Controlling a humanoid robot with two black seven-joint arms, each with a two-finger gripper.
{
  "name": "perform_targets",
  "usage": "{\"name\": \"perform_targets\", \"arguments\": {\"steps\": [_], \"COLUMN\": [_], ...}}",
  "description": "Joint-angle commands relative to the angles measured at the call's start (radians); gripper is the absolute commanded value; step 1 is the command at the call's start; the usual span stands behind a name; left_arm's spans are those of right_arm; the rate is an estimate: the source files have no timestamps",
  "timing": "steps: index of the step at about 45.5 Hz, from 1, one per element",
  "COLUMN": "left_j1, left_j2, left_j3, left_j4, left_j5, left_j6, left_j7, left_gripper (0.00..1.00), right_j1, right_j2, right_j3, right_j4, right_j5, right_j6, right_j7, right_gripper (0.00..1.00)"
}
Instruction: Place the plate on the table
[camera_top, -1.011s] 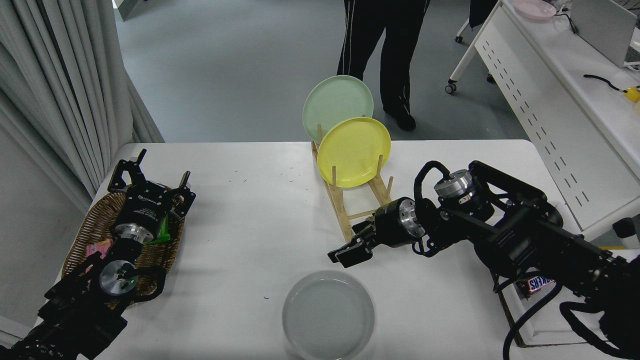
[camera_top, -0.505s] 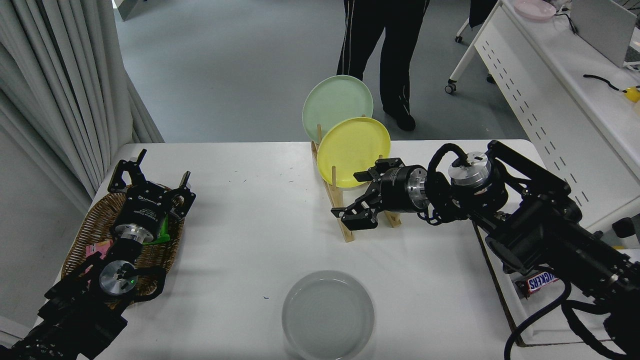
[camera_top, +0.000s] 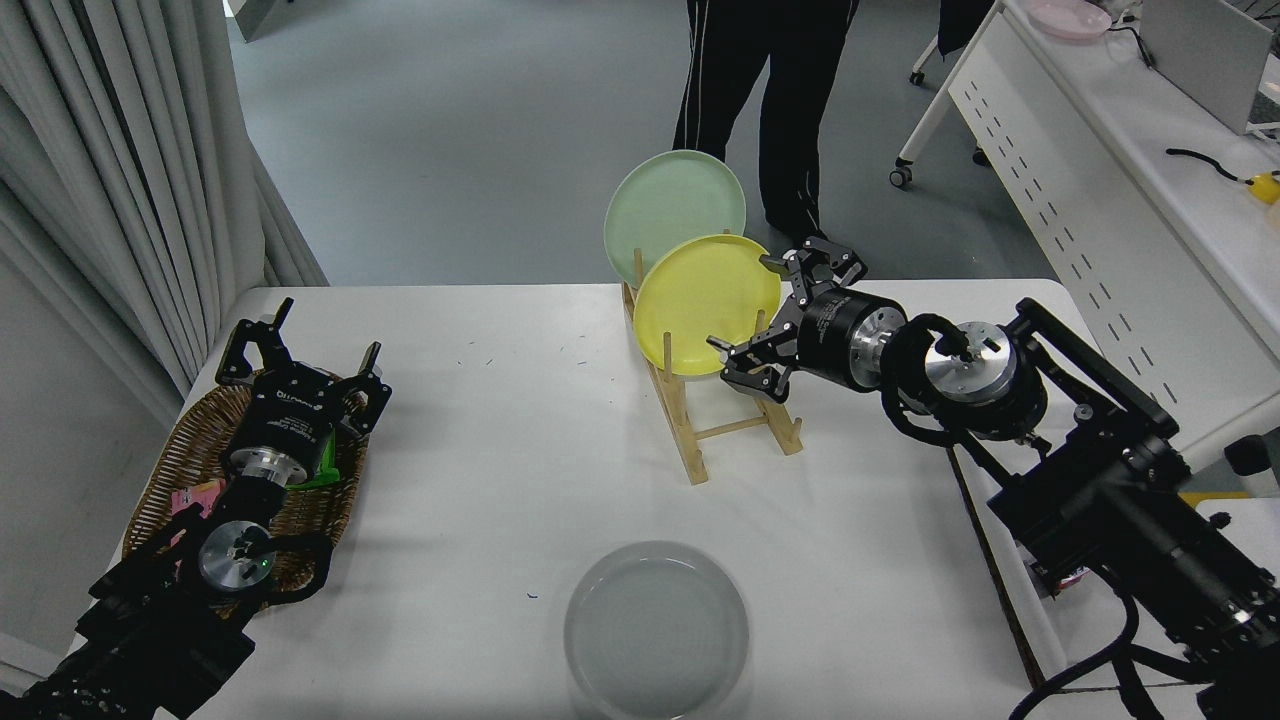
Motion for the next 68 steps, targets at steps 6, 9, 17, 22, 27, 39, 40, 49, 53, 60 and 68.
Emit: {"name": "perform_targets", "arguments": {"steps": [6, 9, 17, 22, 27, 39, 40, 49, 53, 60, 68], "left_j1": [0.0, 0.0, 0.0, 0.0, 0.0, 0.0, 0.0, 0.0, 0.0, 0.0, 0.0], "left_j2": [0.0, 0.0, 0.0, 0.0, 0.0, 0.0, 0.0, 0.0, 0.0, 0.0, 0.0], "left_j3": [0.0, 0.0, 0.0, 0.0, 0.0, 0.001, 0.0, 0.0, 0.0, 0.0, 0.0], "left_j4": [0.0, 0.0, 0.0, 0.0, 0.0, 0.0, 0.0, -0.001, 0.0, -0.001, 0.0], "left_j5": [0.0, 0.0, -0.002, -0.002, 0.0, 0.0, 0.0, 0.0, 0.0, -0.002, 0.0], "left_j6": [0.0, 0.0, 0.0, 0.0, 0.0, 0.0, 0.0, 0.0, 0.0, 0.0, 0.0], "left_j7": [0.0, 0.0, 0.0, 0.0, 0.0, 0.0, 0.0, 0.0, 0.0, 0.0, 0.0], "left_gripper": [1.0, 1.0, 1.0, 1.0, 1.0, 1.0, 1.0, 1.0, 1.0, 1.0, 1.0], "right_j1": [-0.056, -0.057, -0.06, -0.069, -0.068, -0.072, -0.072, -0.085, -0.091, -0.112, -0.115], "right_j2": [-0.034, -0.057, -0.08, -0.082, -0.07, -0.066, -0.065, -0.066, -0.066, -0.068, -0.063], "right_j3": [0.038, 0.038, 0.03, 0.034, 0.042, 0.039, 0.039, 0.039, 0.039, 0.041, 0.056], "right_j4": [0.024, 0.014, -0.086, -0.166, -0.291, -0.509, -0.528, -0.692, -0.727, -0.732, -0.733], "right_j5": [-0.099, -0.088, -0.064, -0.056, -0.058, -0.072, -0.072, -0.069, -0.058, -0.056, -0.055], "right_j6": [0.156, 0.226, 0.412, 0.495, 0.576, 0.691, 0.695, 0.759, 0.777, 0.802, 0.794], "right_j7": [0.252, 0.266, 0.267, 0.267, 0.283, 0.393, 0.393, 0.393, 0.395, 0.416, 0.461], "right_gripper": [1.0, 1.0, 1.0, 1.0, 1.0, 1.0, 1.0, 1.0, 1.0, 1.0, 1.0]}}
